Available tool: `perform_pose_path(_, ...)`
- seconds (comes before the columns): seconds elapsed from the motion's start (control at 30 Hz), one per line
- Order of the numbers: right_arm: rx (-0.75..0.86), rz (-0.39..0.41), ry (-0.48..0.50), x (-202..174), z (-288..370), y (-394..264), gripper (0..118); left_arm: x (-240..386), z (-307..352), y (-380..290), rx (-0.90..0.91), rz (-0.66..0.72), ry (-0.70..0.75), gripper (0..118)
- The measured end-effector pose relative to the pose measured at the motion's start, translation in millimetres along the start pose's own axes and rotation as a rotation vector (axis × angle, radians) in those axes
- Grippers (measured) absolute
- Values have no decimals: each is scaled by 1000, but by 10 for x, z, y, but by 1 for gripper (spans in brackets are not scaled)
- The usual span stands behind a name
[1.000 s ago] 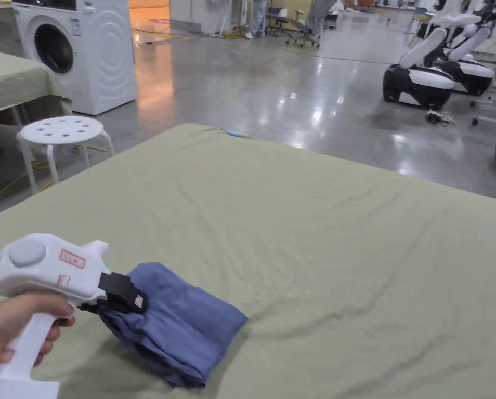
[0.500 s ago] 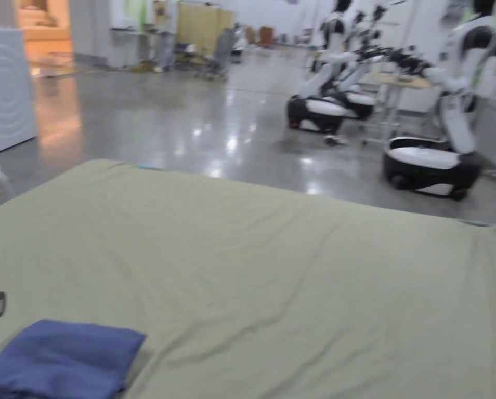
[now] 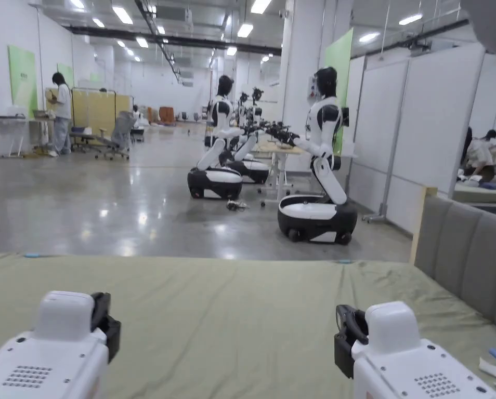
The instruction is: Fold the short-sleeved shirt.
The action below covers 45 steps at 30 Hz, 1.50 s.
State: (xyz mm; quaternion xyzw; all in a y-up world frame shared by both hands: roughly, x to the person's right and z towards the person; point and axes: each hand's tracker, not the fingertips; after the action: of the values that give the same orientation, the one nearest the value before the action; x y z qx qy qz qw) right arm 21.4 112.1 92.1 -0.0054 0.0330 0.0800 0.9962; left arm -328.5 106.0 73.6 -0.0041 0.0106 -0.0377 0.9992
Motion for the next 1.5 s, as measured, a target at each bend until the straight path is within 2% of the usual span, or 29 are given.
perform_pose_path(0.03, -12, -23, -7, -1, -7, -7, 2, 69, 46, 17, 20, -9, 4, 8)
perform_pose_path(0.1, -34, -124, 37, 35, 10, -2, 2, 174, 148, 103, 19, -12, -4, 8)
perform_pose_path(0.13, -19, -137, 49, 29, 32, 2, 2, 188, 185, 129, 18, -10, -24, 8)
perform_pose_path(0.27, -21, -76, 43, 15, -4, 38, 2, 174, 273, 249, 37, -23, -3, 8)
perform_pose_path(0.37, -11, -73, 37, 1, -17, 93, 2, 105, 232, 288, 48, 36, -19, 8)
perform_pose_path(0.5, 3, -83, 46, -11, 8, 161, 6, 79, 208, 230, 28, 14, 13, 9)
perform_pose_path(0.53, 4, -80, 45, -17, 3, 150, 11, 81, 214, 221, 32, 12, 19, 16)
perform_pose_path(0.6, 2, -84, 53, -14, -10, 165, 24, 60, 213, 218, 34, 14, -3, 42)
perform_pose_path(0.67, 3, -83, 56, -31, -12, 156, 37, 67, 210, 223, 38, -1, -2, 58)
perform_pose_path(0.73, 11, -74, 45, -48, -9, 155, 64, 87, 205, 227, 46, -11, 13, 86)
perform_pose_path(0.77, 11, -74, 39, -53, -10, 160, 86, 86, 206, 232, 48, -8, 7, 95)
perform_pose_path(0.8, 12, -76, 40, -57, -19, 162, 108, 85, 208, 236, 50, -4, 4, 100)
perform_pose_path(0.83, 9, -81, 44, -58, -22, 161, 118, 88, 214, 237, 52, -2, 4, 100)
perform_pose_path(1.07, -15, -134, 92, -63, 6, 182, 118, 82, 159, 182, 25, 24, -1, 100)
perform_pose_path(1.17, -14, -143, 82, -81, 22, 192, 118, 70, 156, 174, 29, 44, -8, 100)
perform_pose_path(1.23, -83, -189, 62, -85, -2, 239, 118, 82, 167, 174, 40, 11, 27, 100)
perform_pose_path(1.33, -155, -301, 128, -25, -18, 284, 118, 93, 184, 177, 42, -19, 31, 100)
perform_pose_path(1.43, -188, -370, 17, -23, 15, 369, 118, 94, 190, 168, 40, -12, 25, 101)
perform_pose_path(1.5, -210, -353, -60, -45, 8, 412, 118, 99, 181, 162, 38, -11, 32, 100)
